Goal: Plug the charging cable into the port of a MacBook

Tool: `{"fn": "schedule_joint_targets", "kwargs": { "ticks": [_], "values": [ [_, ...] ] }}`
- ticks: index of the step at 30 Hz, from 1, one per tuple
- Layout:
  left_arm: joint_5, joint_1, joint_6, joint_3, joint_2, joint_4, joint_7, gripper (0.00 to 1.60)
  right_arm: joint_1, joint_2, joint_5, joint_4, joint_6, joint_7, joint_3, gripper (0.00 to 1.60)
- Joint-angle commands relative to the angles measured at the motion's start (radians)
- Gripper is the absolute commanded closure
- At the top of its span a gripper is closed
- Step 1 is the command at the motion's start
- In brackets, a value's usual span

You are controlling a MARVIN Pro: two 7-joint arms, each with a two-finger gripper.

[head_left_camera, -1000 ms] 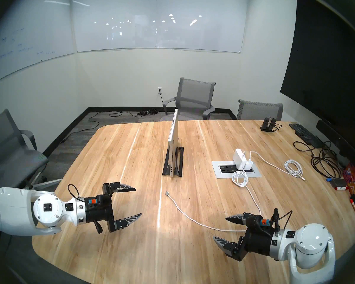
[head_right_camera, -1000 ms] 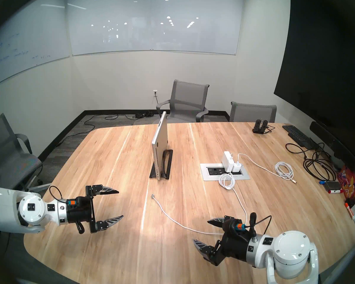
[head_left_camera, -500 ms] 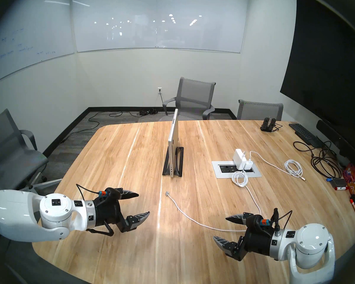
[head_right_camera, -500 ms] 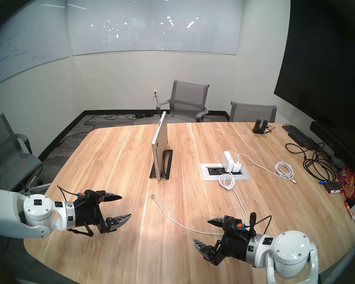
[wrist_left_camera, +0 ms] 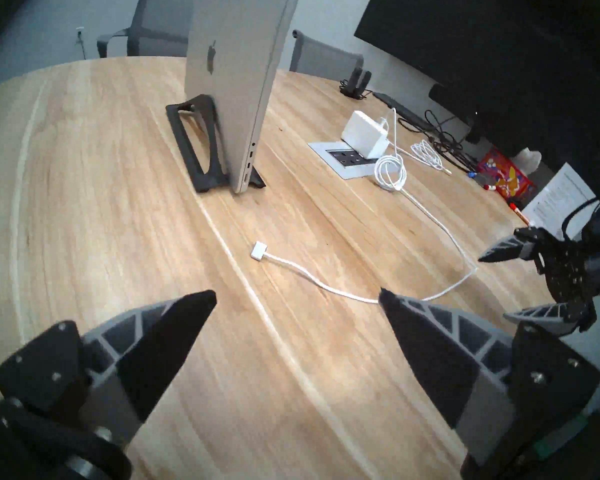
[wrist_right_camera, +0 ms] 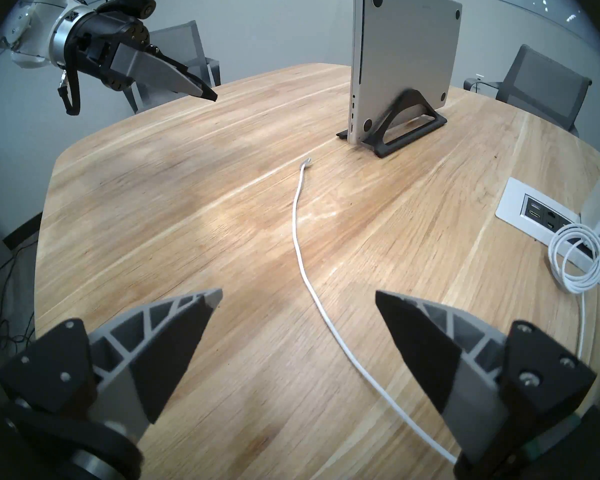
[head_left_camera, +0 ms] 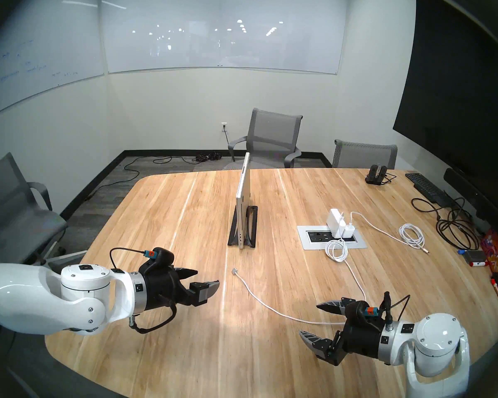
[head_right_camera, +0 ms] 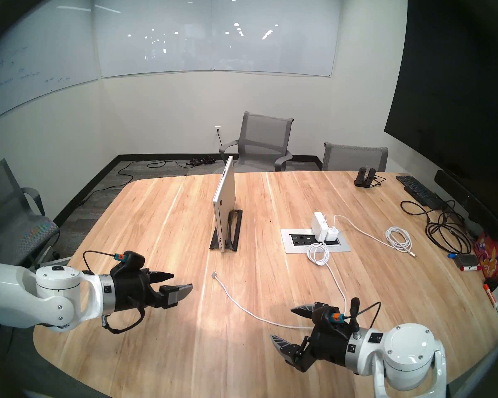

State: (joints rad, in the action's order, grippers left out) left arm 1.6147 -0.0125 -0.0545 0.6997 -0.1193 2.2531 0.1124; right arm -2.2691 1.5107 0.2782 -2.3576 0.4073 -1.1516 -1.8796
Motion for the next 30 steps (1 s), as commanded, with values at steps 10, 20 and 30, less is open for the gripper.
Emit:
{"fn": "schedule_joint_targets", "kwargs": {
  "ticks": [10, 20, 30],
  "values": [
    [0.338, -0.001, -0.113, -0.065, -0.19, 0.066, 0.275, 0.0, 0.001, -0.001, -0.002, -0.016, 0.001, -0.004, -0.002, 0.0],
    [0.408, -0.01, -0.207, -0.094, -0.275, 0.082, 0.419, 0.0, 0.001, 0.0, -0.001, -0.016, 0.001, -0.005, -0.002, 0.0],
    [0.495, -0.006, -0.324, -0.159, -0.367, 0.112, 0.57, 0.0, 0.001, 0.001, 0.0, -0.016, 0.0, -0.006, -0.002, 0.0]
  ]
}}
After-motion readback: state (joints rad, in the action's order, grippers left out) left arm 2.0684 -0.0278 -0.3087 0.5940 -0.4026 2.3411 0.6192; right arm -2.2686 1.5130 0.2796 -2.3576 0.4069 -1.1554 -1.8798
